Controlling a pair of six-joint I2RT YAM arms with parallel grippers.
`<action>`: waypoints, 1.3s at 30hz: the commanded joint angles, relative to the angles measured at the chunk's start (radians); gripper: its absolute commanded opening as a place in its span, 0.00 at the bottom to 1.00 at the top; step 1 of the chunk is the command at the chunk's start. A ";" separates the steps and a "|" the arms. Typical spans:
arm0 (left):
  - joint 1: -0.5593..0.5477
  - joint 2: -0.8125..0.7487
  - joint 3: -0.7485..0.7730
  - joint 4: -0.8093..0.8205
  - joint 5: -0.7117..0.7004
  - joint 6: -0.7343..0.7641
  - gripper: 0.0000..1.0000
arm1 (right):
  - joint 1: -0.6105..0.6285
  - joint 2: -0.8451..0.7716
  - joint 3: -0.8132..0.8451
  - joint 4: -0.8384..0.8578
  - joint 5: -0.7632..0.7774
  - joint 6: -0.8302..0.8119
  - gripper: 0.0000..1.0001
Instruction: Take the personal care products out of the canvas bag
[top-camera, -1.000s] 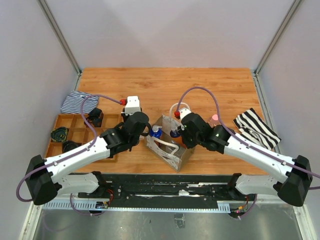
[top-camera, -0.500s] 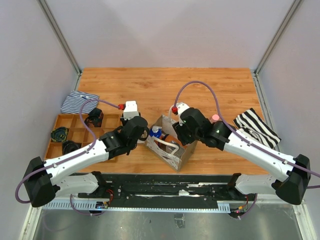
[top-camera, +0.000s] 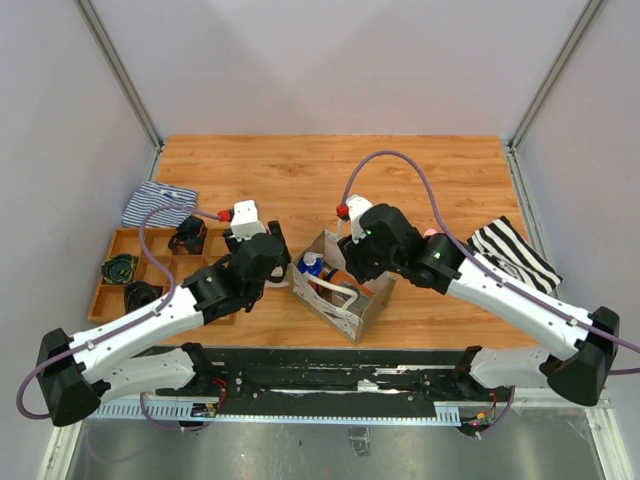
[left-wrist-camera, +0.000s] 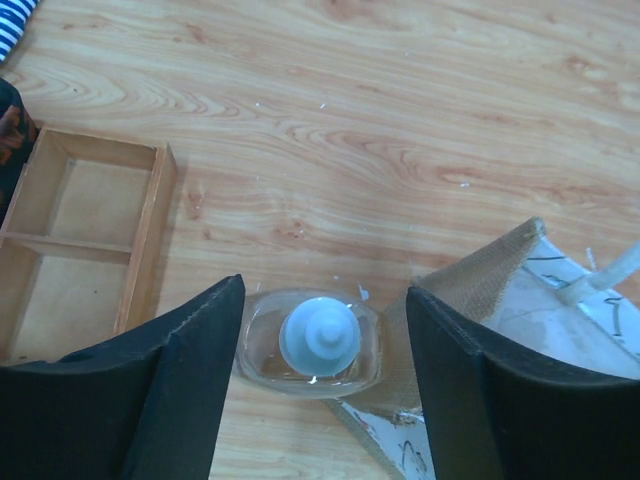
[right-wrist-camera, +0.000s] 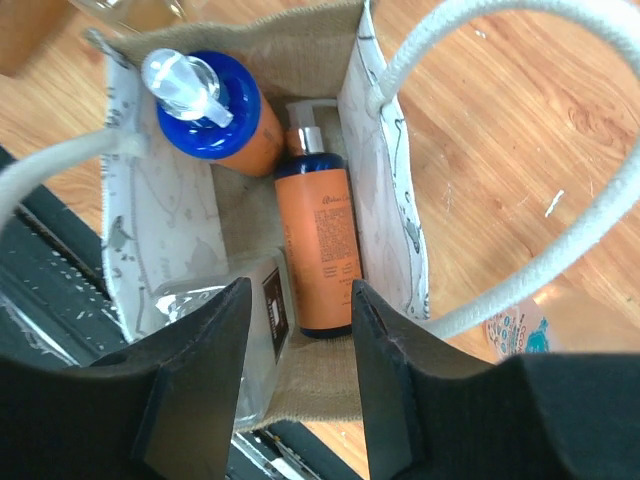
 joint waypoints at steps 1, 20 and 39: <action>0.004 -0.051 0.083 -0.039 -0.022 -0.029 0.72 | 0.017 -0.070 0.037 0.000 -0.083 0.001 0.46; 0.003 0.017 0.234 0.005 0.152 0.082 0.75 | 0.140 0.011 -0.115 -0.022 -0.119 0.046 0.58; -0.106 0.155 0.277 -0.026 0.341 0.106 0.59 | 0.111 -0.014 0.324 -0.160 0.187 -0.111 0.01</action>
